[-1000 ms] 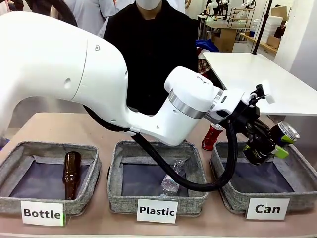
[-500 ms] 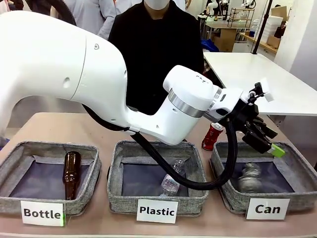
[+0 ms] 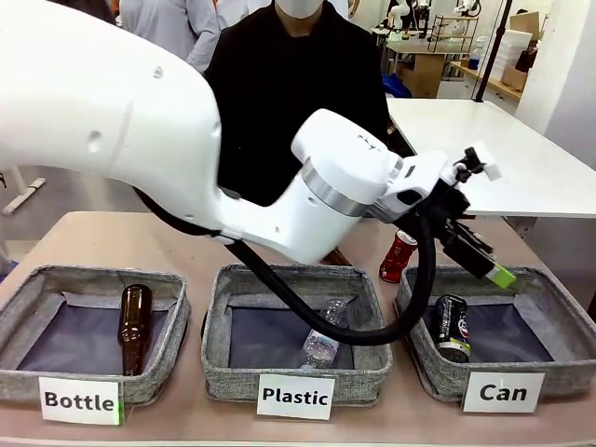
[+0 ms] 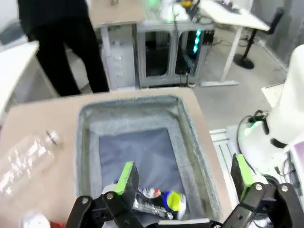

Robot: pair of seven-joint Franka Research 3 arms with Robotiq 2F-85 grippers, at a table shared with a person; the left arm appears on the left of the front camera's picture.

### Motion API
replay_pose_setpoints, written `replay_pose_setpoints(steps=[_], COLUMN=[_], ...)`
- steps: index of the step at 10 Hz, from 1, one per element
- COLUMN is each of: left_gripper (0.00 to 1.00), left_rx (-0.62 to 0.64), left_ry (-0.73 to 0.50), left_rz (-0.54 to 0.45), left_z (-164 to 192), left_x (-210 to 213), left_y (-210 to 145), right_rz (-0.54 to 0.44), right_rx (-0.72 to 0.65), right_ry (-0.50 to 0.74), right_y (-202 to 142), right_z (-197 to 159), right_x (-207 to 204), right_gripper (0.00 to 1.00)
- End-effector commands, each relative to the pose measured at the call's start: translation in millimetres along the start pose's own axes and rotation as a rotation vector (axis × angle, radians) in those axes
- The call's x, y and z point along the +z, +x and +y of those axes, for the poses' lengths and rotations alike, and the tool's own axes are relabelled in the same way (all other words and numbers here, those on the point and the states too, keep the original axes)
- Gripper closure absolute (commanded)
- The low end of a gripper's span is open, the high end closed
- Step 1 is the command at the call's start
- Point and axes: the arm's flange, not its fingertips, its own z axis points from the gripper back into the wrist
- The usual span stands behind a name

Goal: Sort the can waste into the basket.
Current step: Pick up the can waste from the table and place it in the right Fabric basket.

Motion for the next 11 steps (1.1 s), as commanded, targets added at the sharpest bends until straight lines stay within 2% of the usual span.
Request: replay_pose_setpoints(steps=[1, 2, 4, 5, 6, 8, 10, 11], left_gripper=[0.00, 0.00, 0.00, 0.00, 0.00, 0.00, 0.00, 0.00], left_rx=[0.203, 0.208, 0.277, 0.304, 0.383, 0.568, 0.718, 0.766], left_ry=[-0.085, -0.084, -0.104, -0.038, 0.072, 0.128, 0.155, 0.126], left_rz=[0.082, 0.076, -0.001, -0.068, -0.170, -0.446, -0.702, -0.841], left_z=[-46.4, -67.3, -108.8, -126.3, -136.0, -140.7, -153.4, -167.5], left_x=[69.5, 115.8, 219.9, 275.9, 346.7, 465.7, 550.9, 583.5], left_y=[-14.8, -31.9, -69.7, -93.0, -124.9, -198.0, -294.9, -339.8], right_rz=[-0.054, -0.013, 0.083, 0.137, 0.197, 0.331, 0.441, 0.451], right_rx=[0.002, 0.033, 0.032, 0.024, 0.022, -0.026, -0.161, -0.232], right_ry=[-0.019, -0.027, -0.015, -0.014, 0.011, 0.076, 0.162, 0.155], right_y=[5.8, 10.4, 20.7, 21.6, 18.2, 13.8, 24.1, 33.9], right_z=[11.1, 15.6, 23.8, 29.2, 38.4, 46.7, 43.5, 33.1], right_x=[-32.6, -63.0, -133.5, -171.5, -213.8, -277.5, -318.5, -328.4], right_gripper=[0.00, 0.00, 0.00, 0.00, 0.00, 0.00, 0.00, 0.00])
